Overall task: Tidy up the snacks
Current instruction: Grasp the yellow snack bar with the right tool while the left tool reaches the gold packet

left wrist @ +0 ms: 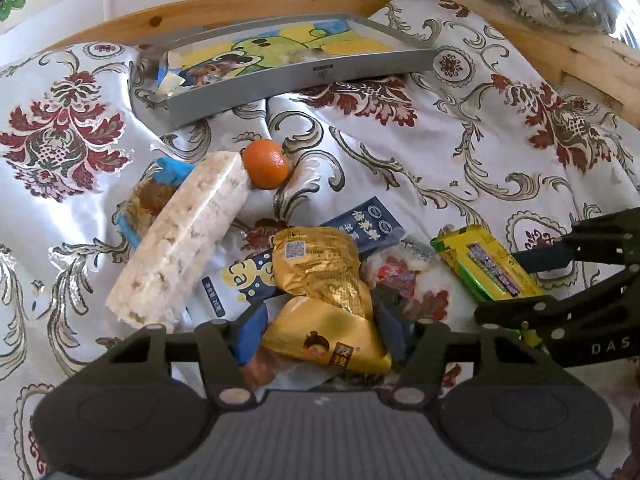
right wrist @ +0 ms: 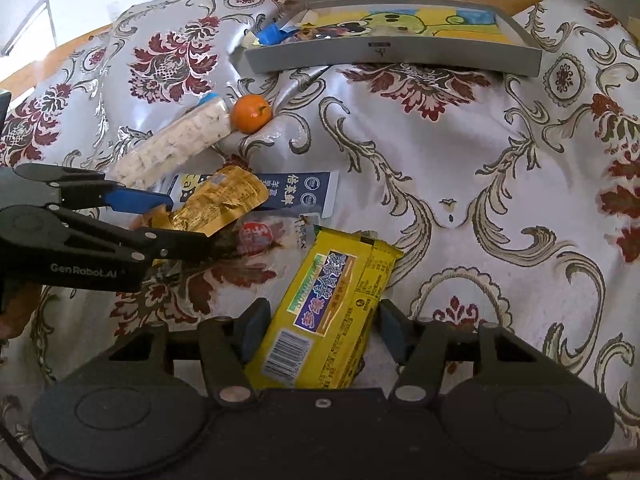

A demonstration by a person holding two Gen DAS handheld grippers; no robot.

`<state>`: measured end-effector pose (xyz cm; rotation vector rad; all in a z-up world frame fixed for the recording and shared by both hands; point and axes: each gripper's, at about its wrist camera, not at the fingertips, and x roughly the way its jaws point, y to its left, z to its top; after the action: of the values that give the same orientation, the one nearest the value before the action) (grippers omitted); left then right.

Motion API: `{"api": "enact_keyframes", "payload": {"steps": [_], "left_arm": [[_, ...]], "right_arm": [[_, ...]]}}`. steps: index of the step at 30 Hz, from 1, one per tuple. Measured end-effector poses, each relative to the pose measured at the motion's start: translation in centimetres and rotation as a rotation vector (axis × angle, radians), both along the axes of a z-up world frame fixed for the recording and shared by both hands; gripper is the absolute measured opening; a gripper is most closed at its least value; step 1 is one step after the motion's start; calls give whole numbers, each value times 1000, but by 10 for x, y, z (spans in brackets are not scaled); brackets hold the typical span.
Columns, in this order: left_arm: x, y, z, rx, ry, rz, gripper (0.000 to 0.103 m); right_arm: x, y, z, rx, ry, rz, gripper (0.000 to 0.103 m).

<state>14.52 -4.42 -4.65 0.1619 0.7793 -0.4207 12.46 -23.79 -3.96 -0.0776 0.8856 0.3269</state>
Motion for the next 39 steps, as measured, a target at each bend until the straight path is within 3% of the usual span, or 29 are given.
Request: {"api": "enact_keyframes", "payload": {"steps": [7,16,26,29,31,35,39], "left_arm": [[-14,2,5,-15,18,34,62],[-32,10,9,-47,113,110,62],[-12,24,0,-132,161,126,72],[-9,21,-1,-123,157,110,73],[-11,18,-2,-104,144,87,71],[-11,17,1,-104,141,62,55],[-11,22,1,-128,156,83,49]], "right_arm": [[-5,1,-1,-16,-12,6,61],[-14,6,-2,-44,-44,28,61],[-15,6,-2,-45,-45,28,62],[-15,6,-3,-48,-44,28,62],[-15,7,-3,-48,-44,28,62],[-14,7,-4,-50,-44,26,62],[-15,8,-5,-51,-44,22,62]]}}
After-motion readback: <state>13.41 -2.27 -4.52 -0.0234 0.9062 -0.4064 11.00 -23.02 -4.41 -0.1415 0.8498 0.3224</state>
